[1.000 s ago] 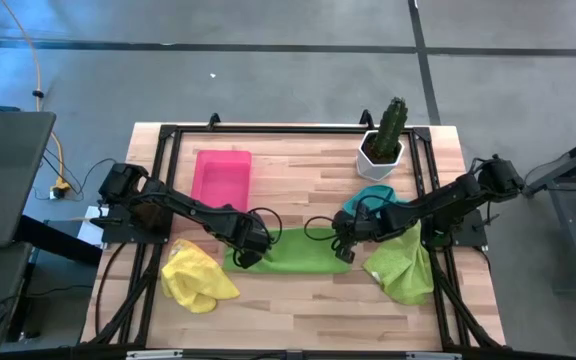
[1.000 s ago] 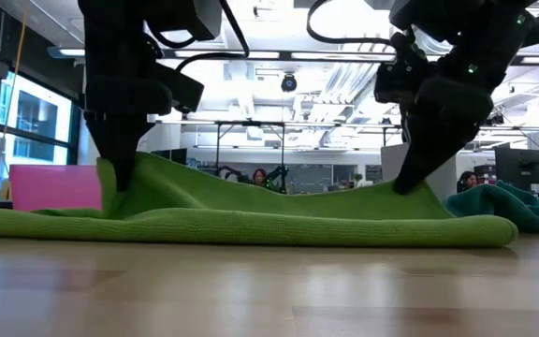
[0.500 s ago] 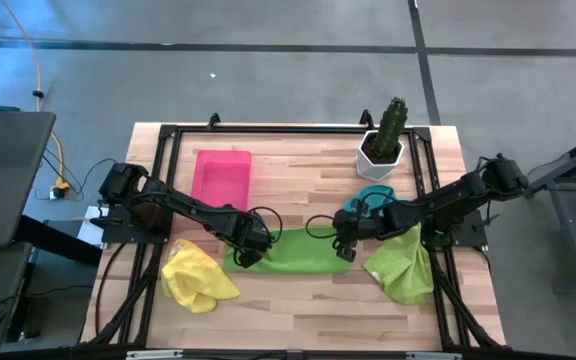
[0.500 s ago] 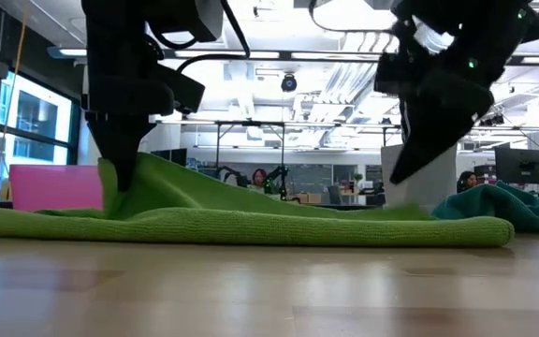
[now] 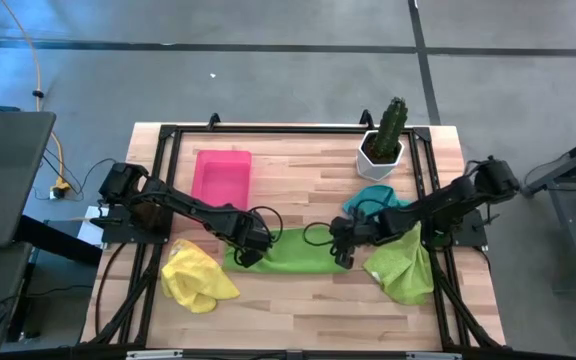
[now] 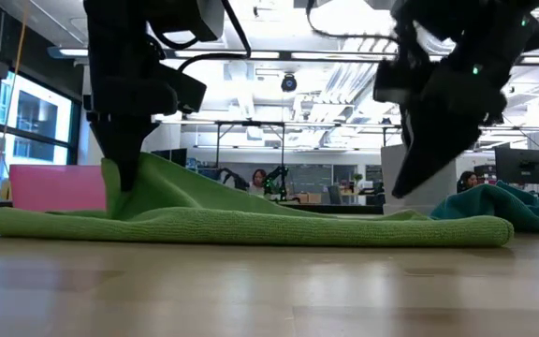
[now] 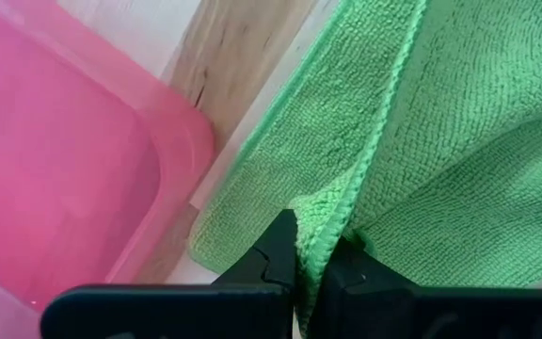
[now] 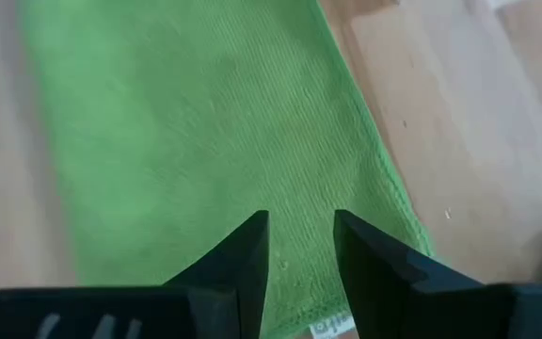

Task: Roll microfiber towels into tight, uniform cylinder then place into a basket
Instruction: Roll the green microfiber cloth

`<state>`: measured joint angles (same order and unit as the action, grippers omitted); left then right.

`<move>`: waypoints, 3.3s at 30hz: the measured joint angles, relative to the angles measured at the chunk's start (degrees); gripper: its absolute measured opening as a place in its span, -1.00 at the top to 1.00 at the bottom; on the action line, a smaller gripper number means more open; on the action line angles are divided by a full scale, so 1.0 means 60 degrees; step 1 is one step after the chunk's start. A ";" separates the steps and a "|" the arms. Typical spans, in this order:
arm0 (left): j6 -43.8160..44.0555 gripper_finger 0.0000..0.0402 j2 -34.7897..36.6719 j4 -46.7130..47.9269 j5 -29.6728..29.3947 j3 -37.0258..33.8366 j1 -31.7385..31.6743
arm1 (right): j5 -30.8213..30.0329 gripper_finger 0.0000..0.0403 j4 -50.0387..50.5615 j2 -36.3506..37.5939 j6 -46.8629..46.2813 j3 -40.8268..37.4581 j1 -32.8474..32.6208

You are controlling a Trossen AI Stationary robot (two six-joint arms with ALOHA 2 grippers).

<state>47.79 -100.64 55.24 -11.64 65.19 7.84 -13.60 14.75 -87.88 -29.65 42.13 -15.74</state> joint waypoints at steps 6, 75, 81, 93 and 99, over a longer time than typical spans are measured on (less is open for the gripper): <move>0.0002 1.00 0.0000 0.0000 0.0089 -0.0003 0.0000 | -0.0088 0.44 0.0002 -0.0794 -0.0007 0.0002 0.0067; 0.1183 0.40 0.0004 -0.1563 0.2343 -0.1373 0.1918 | -0.0410 0.44 0.0031 -0.1133 -0.0237 0.0011 0.0060; 0.1428 0.40 0.0004 -0.1995 0.2633 -0.1371 0.2273 | -0.0432 0.44 0.0012 -0.1133 -0.0220 0.0007 0.0060; -0.0122 0.40 0.0076 -0.1899 0.1669 0.0117 0.2259 | -0.0030 0.44 0.0457 -0.1125 -0.1365 0.0021 -0.0044; -0.0720 0.40 0.0076 -0.1886 0.0554 0.0709 0.2168 | 0.0884 0.44 -0.0357 -0.1129 -0.2127 0.0007 -0.0812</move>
<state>43.47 -100.18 43.93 -8.32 69.44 20.84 -8.29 12.61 -94.65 -42.41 42.17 -20.61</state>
